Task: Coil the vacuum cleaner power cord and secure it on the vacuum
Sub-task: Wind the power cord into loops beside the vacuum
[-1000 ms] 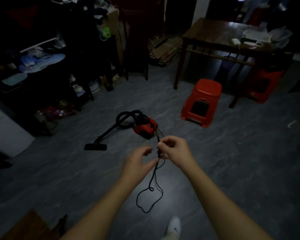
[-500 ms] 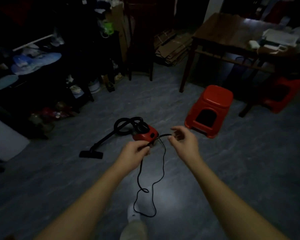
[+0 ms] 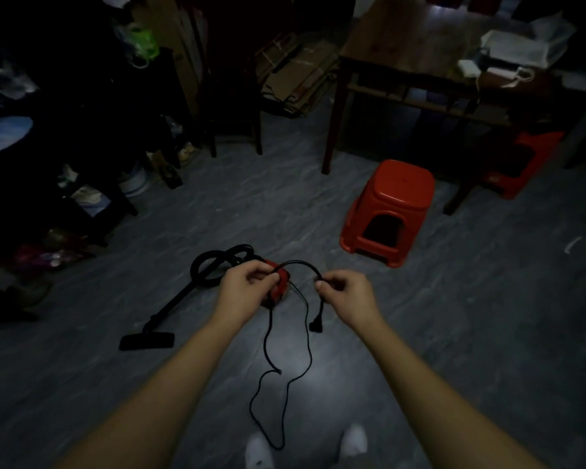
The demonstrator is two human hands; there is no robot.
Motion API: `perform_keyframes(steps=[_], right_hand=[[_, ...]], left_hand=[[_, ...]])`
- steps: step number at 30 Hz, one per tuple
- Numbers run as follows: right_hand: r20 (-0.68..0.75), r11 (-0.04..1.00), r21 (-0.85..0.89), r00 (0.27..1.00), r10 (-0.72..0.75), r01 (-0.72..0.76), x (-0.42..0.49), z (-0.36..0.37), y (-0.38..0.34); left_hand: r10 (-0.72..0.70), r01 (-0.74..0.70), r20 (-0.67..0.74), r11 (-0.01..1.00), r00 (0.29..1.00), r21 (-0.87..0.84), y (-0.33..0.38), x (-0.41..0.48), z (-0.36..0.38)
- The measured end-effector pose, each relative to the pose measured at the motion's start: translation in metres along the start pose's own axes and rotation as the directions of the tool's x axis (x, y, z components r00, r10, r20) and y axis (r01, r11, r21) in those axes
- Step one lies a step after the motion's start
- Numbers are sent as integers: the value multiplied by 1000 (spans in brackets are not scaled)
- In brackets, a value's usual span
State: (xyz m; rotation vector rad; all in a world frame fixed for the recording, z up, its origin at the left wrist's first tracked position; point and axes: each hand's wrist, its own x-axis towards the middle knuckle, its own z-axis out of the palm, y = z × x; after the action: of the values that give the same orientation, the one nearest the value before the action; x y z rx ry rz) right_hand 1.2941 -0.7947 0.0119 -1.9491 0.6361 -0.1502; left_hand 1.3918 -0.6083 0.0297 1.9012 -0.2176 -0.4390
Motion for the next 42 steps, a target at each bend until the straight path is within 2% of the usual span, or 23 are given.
perform_keyframes(steps=[5,9,11,17,23,30,35,38,42], right_hand=[[163,984,168,986,26,-53,53,-6,3],[348,971,219,937,11,-93,109,-15,20],[448,969,211,894,19,-126,136,-22,32],[666,983,162,745,-42,-89,178,-38,38],[838,990,139,532,-119,3,163,-33,22],[925,979,100,345,-159,180,109,-52,33],[941,956,104,284,-183,273,66,-93,56],[941,927,122,257,-222,355,56,-119,66],[939,900,172,209,-273,401,60,-148,69]], left_hand=[[-142,123,-93,974,986,-188,13,38,31],[-257,188,-195,931,947,-314,19,65,65],[-311,206,-278,914,909,-349,22,73,84],[-393,192,-469,887,791,-419,52,66,126],[-397,104,-598,880,696,-463,76,27,131],[-427,19,-696,859,577,-512,69,-51,156],[-499,-34,-712,807,494,-589,61,-106,200],[-517,-21,-711,802,476,-597,60,-124,222],[-491,-14,-720,822,490,-570,69,-132,243]])
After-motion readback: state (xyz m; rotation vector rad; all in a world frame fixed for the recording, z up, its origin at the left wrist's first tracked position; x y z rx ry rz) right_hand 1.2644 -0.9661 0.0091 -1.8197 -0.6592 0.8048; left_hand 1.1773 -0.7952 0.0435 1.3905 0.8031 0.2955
